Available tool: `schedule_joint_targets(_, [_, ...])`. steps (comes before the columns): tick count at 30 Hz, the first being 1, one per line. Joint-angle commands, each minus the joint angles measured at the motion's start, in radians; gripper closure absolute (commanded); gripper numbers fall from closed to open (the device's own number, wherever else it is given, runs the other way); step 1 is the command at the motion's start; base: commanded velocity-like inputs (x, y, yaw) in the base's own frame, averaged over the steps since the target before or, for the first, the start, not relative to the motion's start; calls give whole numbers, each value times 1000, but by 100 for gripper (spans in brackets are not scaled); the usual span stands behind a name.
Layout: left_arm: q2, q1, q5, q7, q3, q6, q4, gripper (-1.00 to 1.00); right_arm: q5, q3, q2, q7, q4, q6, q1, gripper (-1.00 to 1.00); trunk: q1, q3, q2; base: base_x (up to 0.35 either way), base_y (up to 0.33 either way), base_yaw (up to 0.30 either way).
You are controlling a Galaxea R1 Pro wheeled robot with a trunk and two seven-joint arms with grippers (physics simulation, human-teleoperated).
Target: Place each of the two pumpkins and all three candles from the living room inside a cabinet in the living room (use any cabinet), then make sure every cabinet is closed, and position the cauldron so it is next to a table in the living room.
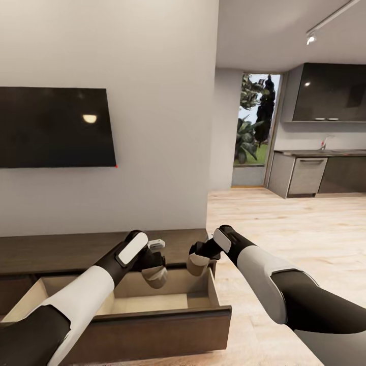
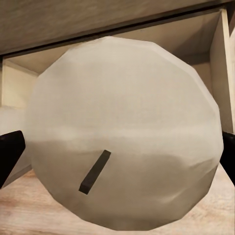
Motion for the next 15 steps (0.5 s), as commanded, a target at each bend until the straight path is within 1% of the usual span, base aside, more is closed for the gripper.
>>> schedule_joint_targets(1, [1,-1,8,8,-5,1,-1,100,-11,5,0,-7,-2,4,-1,100,4,-4,-8,0,0,0])
schedule_joint_targets(6, [1,-1,7,7,-7,0,-1,100,-8,7,0,-6,-3,3,0,100,23,-20,-43,0,0,0])
schedule_joint_targets(9, [2,-1,5,7,-8,0,-1,100,-8,19,0,-7,-3,3,0,100,34,-29,-64,0,0,0])
schedule_joint_targets(11, [2,-1,-2,7,-9,0,-1,100,-8,26,0,-8,-3,2,0,100,42,-36,-78,0,0,0])
schedule_joint_targets(15, [2,-1,-40,7,-9,-9,-1,100,-8,33,0,-7,-3,1,0,100,57,-48,-106,0,0,0])
